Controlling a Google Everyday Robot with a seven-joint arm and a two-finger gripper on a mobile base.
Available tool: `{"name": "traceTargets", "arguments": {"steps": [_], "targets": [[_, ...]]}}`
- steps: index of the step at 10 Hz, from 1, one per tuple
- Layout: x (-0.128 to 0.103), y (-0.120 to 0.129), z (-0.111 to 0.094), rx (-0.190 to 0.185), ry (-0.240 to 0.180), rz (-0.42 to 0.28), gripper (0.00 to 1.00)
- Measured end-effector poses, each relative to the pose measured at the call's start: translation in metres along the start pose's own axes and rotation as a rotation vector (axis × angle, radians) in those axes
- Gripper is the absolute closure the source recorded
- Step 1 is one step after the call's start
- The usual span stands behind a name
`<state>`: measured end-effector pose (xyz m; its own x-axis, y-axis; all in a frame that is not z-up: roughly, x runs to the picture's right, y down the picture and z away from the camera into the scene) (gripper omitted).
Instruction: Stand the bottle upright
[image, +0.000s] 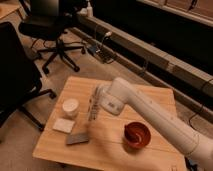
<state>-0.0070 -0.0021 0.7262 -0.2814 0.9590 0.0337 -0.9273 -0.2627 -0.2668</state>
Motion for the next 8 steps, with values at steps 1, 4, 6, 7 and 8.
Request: {"name": "traceTargets", "arguments": {"steps": [1, 4, 6, 7, 8], "targets": [[-0.009, -0.003, -0.002, -0.008, -0.025, -0.002, 1.00], [-0.013, -0.001, -0.013, -0.078, -0.195, -0.109, 1.00], [0.011, 0.002, -0.003, -0.107, -0.259, -0.196, 1.00], [0.029, 0.002, 0.006, -0.113, -0.283, -0.240, 1.00], [0.040, 0.000, 0.013, -0.114, -0.293, -0.259, 1.00]]}}
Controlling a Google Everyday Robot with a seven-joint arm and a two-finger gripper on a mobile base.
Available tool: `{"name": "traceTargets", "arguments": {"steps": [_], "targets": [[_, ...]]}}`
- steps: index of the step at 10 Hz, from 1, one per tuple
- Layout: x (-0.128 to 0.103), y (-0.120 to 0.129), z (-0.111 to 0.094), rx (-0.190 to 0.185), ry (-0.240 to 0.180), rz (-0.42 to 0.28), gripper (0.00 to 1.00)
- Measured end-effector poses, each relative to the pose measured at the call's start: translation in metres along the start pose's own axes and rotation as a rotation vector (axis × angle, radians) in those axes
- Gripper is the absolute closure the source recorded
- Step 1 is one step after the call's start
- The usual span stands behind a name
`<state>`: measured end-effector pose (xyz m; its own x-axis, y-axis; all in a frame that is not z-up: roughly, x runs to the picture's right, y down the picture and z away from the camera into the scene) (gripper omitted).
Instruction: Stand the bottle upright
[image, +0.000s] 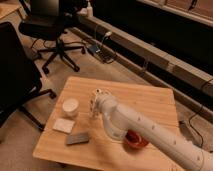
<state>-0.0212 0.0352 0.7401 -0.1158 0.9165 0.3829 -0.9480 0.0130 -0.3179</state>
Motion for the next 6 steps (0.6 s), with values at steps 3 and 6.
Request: {"name": "traceTargets", "arguments": {"steps": [3, 6], "targets": [[0.012, -0.007, 0.003, 0.011, -0.072, -0.022, 1.00], [0.016, -0.015, 0.000, 0.034, -0.121, -0.051, 0.88]]}}
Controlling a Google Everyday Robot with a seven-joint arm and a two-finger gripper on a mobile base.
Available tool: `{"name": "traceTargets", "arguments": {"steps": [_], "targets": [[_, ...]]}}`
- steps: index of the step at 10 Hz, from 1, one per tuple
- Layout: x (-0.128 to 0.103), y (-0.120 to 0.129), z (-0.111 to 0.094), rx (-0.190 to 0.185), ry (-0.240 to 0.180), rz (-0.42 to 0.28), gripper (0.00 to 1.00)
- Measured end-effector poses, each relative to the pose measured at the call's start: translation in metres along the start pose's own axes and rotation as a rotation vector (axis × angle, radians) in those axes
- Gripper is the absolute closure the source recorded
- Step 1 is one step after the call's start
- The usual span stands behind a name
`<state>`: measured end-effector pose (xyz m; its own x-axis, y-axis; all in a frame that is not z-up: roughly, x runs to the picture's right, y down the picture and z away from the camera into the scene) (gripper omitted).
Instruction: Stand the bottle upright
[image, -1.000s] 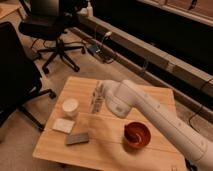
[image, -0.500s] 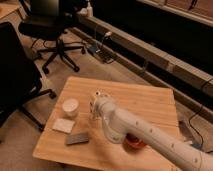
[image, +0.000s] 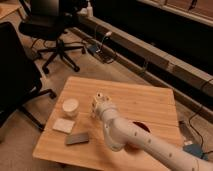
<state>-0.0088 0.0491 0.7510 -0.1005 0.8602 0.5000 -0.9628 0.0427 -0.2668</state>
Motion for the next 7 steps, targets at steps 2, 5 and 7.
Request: {"name": "traceTargets", "arguments": {"steps": [2, 5, 7], "targets": [[0.006, 0.002, -0.002, 0.020, -0.033, -0.061, 0.68], [0.009, 0.007, -0.008, 0.056, -0.085, -0.151, 0.40], [0.013, 0.012, -0.009, 0.079, -0.100, -0.191, 0.21]]}}
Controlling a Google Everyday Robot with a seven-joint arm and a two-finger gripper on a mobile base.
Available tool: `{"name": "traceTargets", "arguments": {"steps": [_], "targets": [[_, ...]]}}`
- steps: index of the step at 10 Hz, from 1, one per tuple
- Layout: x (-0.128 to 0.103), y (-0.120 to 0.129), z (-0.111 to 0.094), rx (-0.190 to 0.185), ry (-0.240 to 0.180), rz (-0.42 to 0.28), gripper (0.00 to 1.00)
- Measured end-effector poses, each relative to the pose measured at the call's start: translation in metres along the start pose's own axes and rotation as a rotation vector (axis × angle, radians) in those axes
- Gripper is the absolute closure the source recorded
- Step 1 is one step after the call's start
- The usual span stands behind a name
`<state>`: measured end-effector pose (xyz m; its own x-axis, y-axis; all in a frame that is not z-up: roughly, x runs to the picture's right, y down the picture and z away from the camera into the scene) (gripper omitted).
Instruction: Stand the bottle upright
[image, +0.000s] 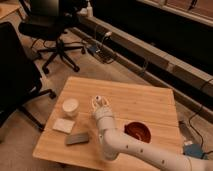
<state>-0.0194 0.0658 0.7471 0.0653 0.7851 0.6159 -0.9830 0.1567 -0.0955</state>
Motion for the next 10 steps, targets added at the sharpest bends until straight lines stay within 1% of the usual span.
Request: {"name": "traceTargets", "arguments": {"steps": [1, 2, 4, 6, 8, 10], "targets": [[0.001, 0.002, -0.001, 0.004, 0.001, -0.009, 0.20], [0.007, 0.004, -0.002, 0.012, 0.016, -0.018, 0.20], [0.006, 0.002, -0.003, 0.024, 0.033, -0.021, 0.20], [0.002, -0.005, -0.004, 0.034, 0.056, -0.011, 0.20], [-0.001, -0.009, -0.005, 0.035, 0.080, 0.012, 0.20], [-0.002, -0.015, -0.005, 0.018, 0.156, 0.085, 0.20]]}}
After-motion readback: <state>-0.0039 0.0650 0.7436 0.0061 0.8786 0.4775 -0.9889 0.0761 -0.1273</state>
